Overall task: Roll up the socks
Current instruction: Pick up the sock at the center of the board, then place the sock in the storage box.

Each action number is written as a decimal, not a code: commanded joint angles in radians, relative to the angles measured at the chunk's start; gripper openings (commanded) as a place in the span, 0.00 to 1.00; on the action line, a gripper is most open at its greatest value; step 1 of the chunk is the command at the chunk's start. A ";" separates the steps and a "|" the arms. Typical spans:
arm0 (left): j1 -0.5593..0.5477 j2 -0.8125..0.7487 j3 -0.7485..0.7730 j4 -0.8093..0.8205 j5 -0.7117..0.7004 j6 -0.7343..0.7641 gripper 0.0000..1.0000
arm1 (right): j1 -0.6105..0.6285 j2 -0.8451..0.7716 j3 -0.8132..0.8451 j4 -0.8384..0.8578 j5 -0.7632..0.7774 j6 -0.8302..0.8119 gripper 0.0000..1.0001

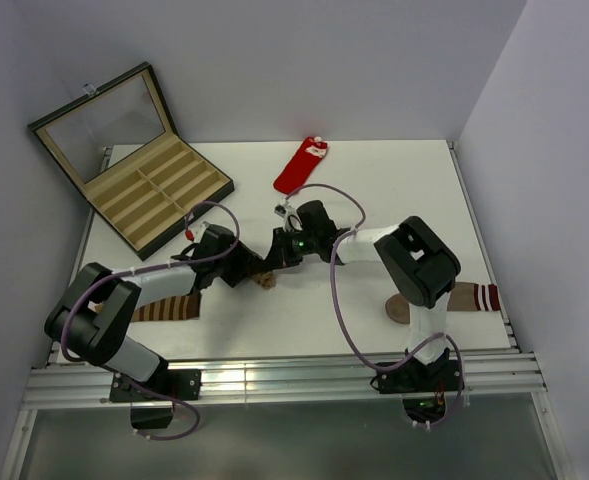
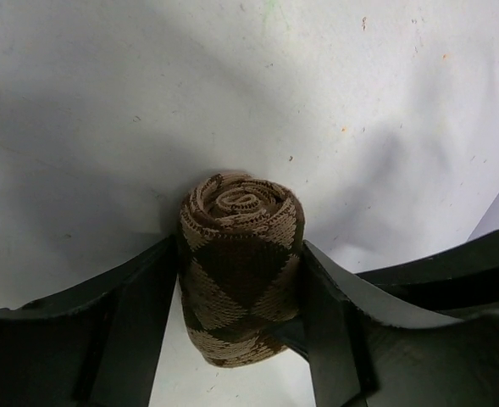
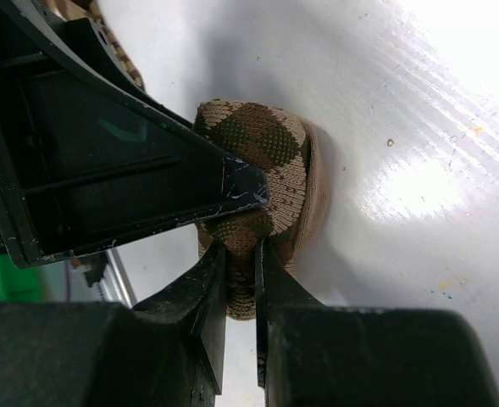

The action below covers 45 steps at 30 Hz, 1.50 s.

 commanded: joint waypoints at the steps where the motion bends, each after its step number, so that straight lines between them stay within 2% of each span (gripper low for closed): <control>1: -0.010 0.028 -0.041 -0.136 -0.005 0.015 0.64 | -0.010 0.048 -0.029 0.006 -0.019 0.050 0.01; 4: -0.010 0.077 -0.019 -0.134 0.013 0.024 0.57 | -0.013 0.058 -0.030 0.032 -0.039 0.073 0.03; 7: -0.011 0.109 -0.007 -0.129 0.021 0.029 0.44 | -0.014 0.056 -0.032 0.052 -0.045 0.087 0.06; 9: -0.013 0.115 -0.005 -0.132 0.020 0.027 0.32 | -0.016 0.047 -0.035 0.069 -0.045 0.091 0.14; 13: -0.013 0.108 0.004 -0.148 0.020 0.033 0.09 | -0.019 -0.011 -0.055 0.088 -0.022 0.078 0.40; 16: -0.013 0.085 0.034 -0.195 -0.006 0.055 0.00 | -0.021 -0.105 -0.075 0.054 0.030 0.032 0.54; 22: -0.011 0.013 0.151 -0.307 -0.130 0.194 0.00 | -0.022 -0.359 -0.107 -0.135 0.240 -0.103 0.65; 25: -0.010 -0.014 0.244 -0.378 -0.190 0.265 0.00 | -0.024 -0.496 -0.131 -0.211 0.341 -0.146 0.67; 30: 0.008 -0.049 0.421 -0.441 -0.304 0.507 0.00 | -0.031 -0.688 -0.136 -0.331 0.490 -0.185 0.69; 34: 0.066 -0.124 0.463 -0.364 -0.287 0.719 0.00 | -0.050 -0.769 -0.139 -0.370 0.492 -0.179 0.74; 35: 0.085 -0.142 0.464 -0.337 -0.255 0.806 0.00 | -0.053 -0.787 -0.141 -0.379 0.486 -0.174 0.75; 37: 0.132 -0.176 0.466 -0.286 -0.166 0.884 0.00 | -0.060 -0.803 -0.144 -0.377 0.443 -0.156 0.77; 40: 0.228 -0.185 0.501 -0.290 -0.108 1.026 0.00 | -0.077 -0.824 -0.144 -0.373 0.408 -0.127 0.84; 45: 0.332 -0.156 0.548 -0.333 -0.141 1.274 0.00 | -0.100 -0.841 -0.118 -0.374 0.361 -0.105 0.94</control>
